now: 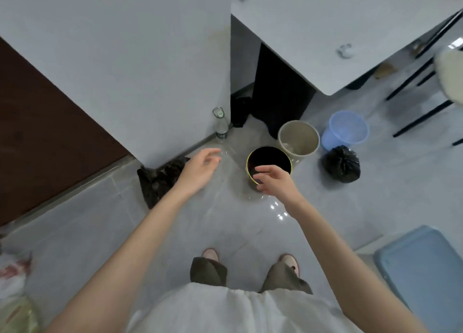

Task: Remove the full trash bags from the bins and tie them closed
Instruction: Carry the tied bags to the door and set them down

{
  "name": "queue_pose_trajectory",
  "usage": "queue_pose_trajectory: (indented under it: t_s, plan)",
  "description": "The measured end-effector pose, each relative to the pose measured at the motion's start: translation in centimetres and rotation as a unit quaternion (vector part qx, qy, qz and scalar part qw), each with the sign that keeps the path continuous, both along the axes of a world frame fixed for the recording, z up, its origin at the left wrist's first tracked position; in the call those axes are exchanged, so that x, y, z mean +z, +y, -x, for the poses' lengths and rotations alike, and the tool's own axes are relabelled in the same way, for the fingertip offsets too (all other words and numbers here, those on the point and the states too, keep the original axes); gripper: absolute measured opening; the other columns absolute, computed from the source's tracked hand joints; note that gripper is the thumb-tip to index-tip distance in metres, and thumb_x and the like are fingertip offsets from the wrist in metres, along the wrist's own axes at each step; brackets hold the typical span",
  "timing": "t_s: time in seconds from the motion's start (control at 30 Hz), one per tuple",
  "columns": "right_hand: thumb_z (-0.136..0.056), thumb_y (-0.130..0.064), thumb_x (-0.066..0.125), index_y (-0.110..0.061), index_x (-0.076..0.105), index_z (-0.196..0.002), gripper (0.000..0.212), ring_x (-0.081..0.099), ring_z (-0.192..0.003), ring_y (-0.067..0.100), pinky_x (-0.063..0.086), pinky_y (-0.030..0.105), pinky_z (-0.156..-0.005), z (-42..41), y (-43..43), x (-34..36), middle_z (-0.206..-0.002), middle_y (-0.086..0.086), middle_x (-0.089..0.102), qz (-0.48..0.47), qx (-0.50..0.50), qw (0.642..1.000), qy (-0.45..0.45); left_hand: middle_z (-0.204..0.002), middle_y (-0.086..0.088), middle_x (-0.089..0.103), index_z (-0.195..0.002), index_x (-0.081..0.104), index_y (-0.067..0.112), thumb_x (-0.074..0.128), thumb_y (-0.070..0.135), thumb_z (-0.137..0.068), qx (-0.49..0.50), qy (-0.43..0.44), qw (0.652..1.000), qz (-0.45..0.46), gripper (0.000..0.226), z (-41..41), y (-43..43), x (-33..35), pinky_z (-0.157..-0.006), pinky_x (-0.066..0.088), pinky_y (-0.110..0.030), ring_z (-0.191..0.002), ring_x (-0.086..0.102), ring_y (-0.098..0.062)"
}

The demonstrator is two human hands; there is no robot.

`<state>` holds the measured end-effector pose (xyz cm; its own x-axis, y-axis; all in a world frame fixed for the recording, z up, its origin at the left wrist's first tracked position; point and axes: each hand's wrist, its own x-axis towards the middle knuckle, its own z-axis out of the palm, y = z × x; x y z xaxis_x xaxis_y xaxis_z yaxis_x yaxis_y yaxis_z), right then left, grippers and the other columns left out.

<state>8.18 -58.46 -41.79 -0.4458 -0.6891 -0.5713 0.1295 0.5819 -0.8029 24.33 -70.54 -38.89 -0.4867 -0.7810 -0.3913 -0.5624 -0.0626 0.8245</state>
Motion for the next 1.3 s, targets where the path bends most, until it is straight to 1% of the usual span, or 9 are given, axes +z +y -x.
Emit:
queue_pose_trajectory:
  t_s: [0.17, 0.27, 0.47, 0.6, 0.67, 0.77, 0.87, 0.97, 1.3]
  plan:
    - [-0.091, -0.013, 0.056, -0.013, 0.061, -0.114, 0.024, 0.060, -0.071, 0.012, 0.046, 0.019, -0.067, 9.1, 6.6, 0.1, -0.101, 0.002, 0.065, 0.010, -0.024, 1.000, -0.004, -0.111, -0.002, 0.064, -0.126, 0.053, 0.014, 0.043, 0.013, -0.096, -0.050, 0.001, 0.999, 0.015, 0.031, 9.9, 5.3, -0.1, -0.071, 0.040, -0.010, -0.093, 0.060, -0.018]
    - [-0.091, -0.014, 0.055, -0.015, 0.061, -0.113, 0.023, 0.059, -0.069, 0.011, 0.045, 0.022, -0.069, 15.4, 11.2, -0.3, -0.105, 0.004, 0.066, 0.006, -0.030, 1.000, 0.006, -0.111, -0.002, 0.065, -0.126, 0.053, 0.014, 0.042, 0.011, -0.096, -0.055, 0.001, 0.998, 0.001, 0.032, 16.4, 9.1, -0.9, -0.067, 0.040, -0.011, -0.092, 0.060, -0.016]
    - [-0.092, -0.011, 0.054, -0.015, 0.060, -0.108, 0.018, 0.057, -0.069, 0.013, 0.042, 0.024, -0.067, 26.9, 18.5, -1.0, -0.102, 0.003, 0.064, -0.023, -0.063, 0.998, 0.005, -0.104, 0.004, 0.066, -0.121, 0.056, 0.021, 0.042, 0.014, -0.095, -0.062, -0.006, 0.998, -0.025, 0.030, 28.8, 14.8, -2.2, -0.089, 0.045, -0.030, -0.092, 0.061, -0.015]
    - [-0.092, -0.011, 0.055, -0.015, 0.059, -0.108, 0.017, 0.058, -0.068, 0.013, 0.043, 0.025, -0.065, 33.7, 20.8, -2.4, -0.103, 0.005, 0.064, -0.041, -0.106, 0.994, 0.007, -0.102, 0.010, 0.065, -0.120, 0.056, 0.025, 0.043, 0.017, -0.092, -0.105, -0.021, 0.994, -0.034, 0.031, 36.0, 16.3, -3.3, -0.077, 0.047, -0.023, -0.097, 0.062, -0.013]
    - [-0.092, -0.011, 0.055, -0.013, 0.060, -0.111, 0.020, 0.058, -0.068, 0.012, 0.043, 0.025, -0.063, 36.6, 21.1, -3.3, -0.104, 0.006, 0.063, -0.053, -0.115, 0.992, 0.011, -0.107, 0.005, 0.067, -0.121, 0.056, 0.023, 0.044, 0.017, -0.092, -0.120, -0.028, 0.992, -0.037, 0.031, 39.3, 16.4, -4.2, -0.080, 0.047, -0.022, -0.095, 0.062, -0.013]
    - [-0.094, -0.009, 0.052, -0.009, 0.058, -0.116, 0.024, 0.057, -0.068, 0.012, 0.044, 0.023, -0.063, 41.0, 20.5, -5.0, -0.105, 0.007, 0.061, -0.073, -0.117, 0.990, 0.017, -0.115, -0.002, 0.066, -0.122, 0.057, 0.019, 0.046, 0.017, -0.093, -0.145, -0.034, 0.988, -0.042, 0.031, 43.9, 16.0, -6.0, -0.096, 0.046, -0.032, -0.102, 0.061, -0.018]
    - [-0.094, -0.008, 0.050, -0.008, 0.057, -0.117, 0.024, 0.055, -0.067, 0.012, 0.043, 0.022, -0.063, 45.5, 19.1, -6.8, -0.105, 0.007, 0.060, -0.097, -0.115, 0.988, 0.022, -0.116, -0.005, 0.065, -0.122, 0.057, 0.016, 0.047, 0.015, -0.093, -0.150, -0.041, 0.986, -0.056, 0.031, 48.7, 14.7, -8.2, -0.095, 0.048, -0.038, -0.107, 0.060, -0.022]
    - [-0.094, -0.007, 0.049, -0.008, 0.058, -0.115, 0.023, 0.054, -0.067, 0.012, 0.042, 0.022, -0.061, 50.1, 17.3, -8.5, -0.101, 0.006, 0.059, -0.125, -0.113, 0.985, 0.025, -0.115, -0.005, 0.066, -0.124, 0.056, 0.014, 0.046, 0.014, -0.094, -0.160, -0.061, 0.983, -0.066, 0.032, 53.6, 12.7, -10.5, -0.087, 0.047, -0.033, -0.108, 0.060, -0.023]
    - [-0.093, -0.008, 0.045, -0.017, 0.058, -0.108, 0.022, 0.057, -0.076, 0.020, 0.043, 0.023, -0.062, 62.9, 10.1, -12.2, -0.097, 0.003, 0.059, -0.201, -0.022, 0.978, 0.051, -0.118, -0.012, 0.065, -0.126, 0.053, 0.008, 0.044, 0.010, -0.095, -0.118, -0.113, 0.974, -0.157, 0.033, 64.9, 6.8, -15.8, -0.099, 0.043, -0.033, -0.109, 0.060, -0.026]
